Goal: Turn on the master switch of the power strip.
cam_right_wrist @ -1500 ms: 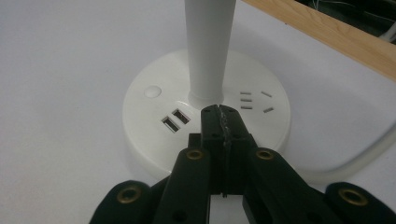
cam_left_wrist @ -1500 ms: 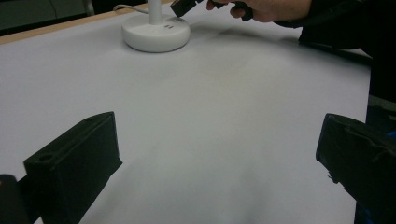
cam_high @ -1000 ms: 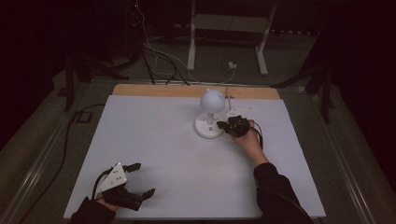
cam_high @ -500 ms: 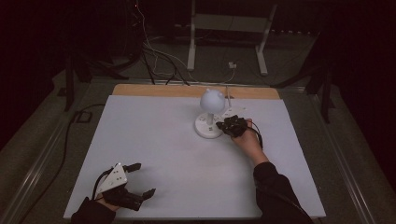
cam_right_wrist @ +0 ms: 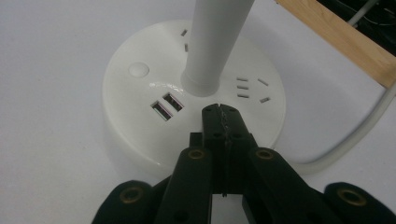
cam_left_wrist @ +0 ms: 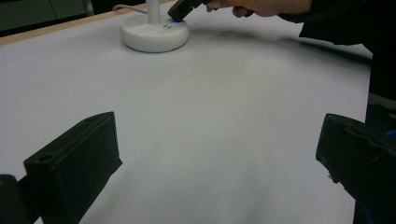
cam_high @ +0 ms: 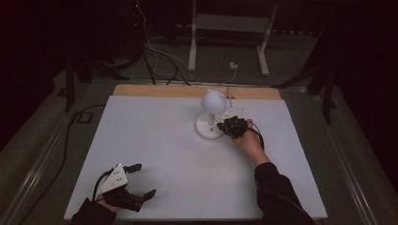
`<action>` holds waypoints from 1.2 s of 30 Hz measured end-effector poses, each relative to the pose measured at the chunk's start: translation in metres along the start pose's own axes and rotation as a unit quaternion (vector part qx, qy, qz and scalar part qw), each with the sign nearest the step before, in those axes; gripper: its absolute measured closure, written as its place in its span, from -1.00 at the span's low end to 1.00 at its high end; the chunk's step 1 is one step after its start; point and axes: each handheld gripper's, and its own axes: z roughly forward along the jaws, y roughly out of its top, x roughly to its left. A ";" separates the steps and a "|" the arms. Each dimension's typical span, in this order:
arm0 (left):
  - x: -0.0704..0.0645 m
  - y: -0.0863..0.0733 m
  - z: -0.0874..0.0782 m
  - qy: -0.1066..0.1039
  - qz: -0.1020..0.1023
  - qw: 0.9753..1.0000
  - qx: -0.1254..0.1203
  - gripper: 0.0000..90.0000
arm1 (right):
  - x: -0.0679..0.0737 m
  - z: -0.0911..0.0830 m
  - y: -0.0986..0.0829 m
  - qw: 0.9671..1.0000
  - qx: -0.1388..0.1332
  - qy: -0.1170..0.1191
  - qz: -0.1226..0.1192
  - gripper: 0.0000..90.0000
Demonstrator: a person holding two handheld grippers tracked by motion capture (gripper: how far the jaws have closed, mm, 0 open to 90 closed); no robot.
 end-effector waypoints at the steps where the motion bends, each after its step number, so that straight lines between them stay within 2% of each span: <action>1: 0.000 0.000 0.000 0.000 0.000 1.000 0.000 -1.00 | 0.000 0.000 0.000 1.000 0.000 0.001 0.001 1.00; 3: 0.000 0.000 0.000 0.000 0.001 1.000 0.001 -1.00 | -0.001 0.000 0.000 1.000 0.000 0.004 0.005 1.00; 12: 0.000 0.000 0.000 0.001 0.000 1.000 0.001 -1.00 | 0.001 0.000 0.002 1.000 0.003 0.000 -0.005 1.00; 21: 0.001 0.000 0.000 0.002 0.000 1.000 0.001 -1.00 | 0.000 -0.001 -0.001 1.000 -0.005 0.002 0.005 1.00; 26: 0.000 0.000 0.000 0.002 0.001 1.000 0.000 -1.00 | 0.002 -0.001 -0.001 1.000 -0.010 -0.008 0.002 1.00; 28: 0.001 0.000 0.000 0.003 0.001 1.000 0.000 -1.00 | 0.001 -0.001 0.001 1.000 -0.009 0.006 0.011 1.00; 29: 0.001 0.000 -0.001 0.003 0.000 1.000 -0.001 -1.00 | 0.002 -0.002 0.003 1.000 -0.013 0.003 0.005 1.00; 31: 0.001 0.000 -0.001 0.003 0.000 1.000 -0.001 -1.00 | 0.002 -0.002 0.004 1.000 -0.012 0.009 0.009 1.00; 36: 0.001 0.000 -0.001 0.002 -0.002 1.000 -0.002 -1.00 | 0.001 -0.003 0.002 1.000 -0.024 0.000 0.018 1.00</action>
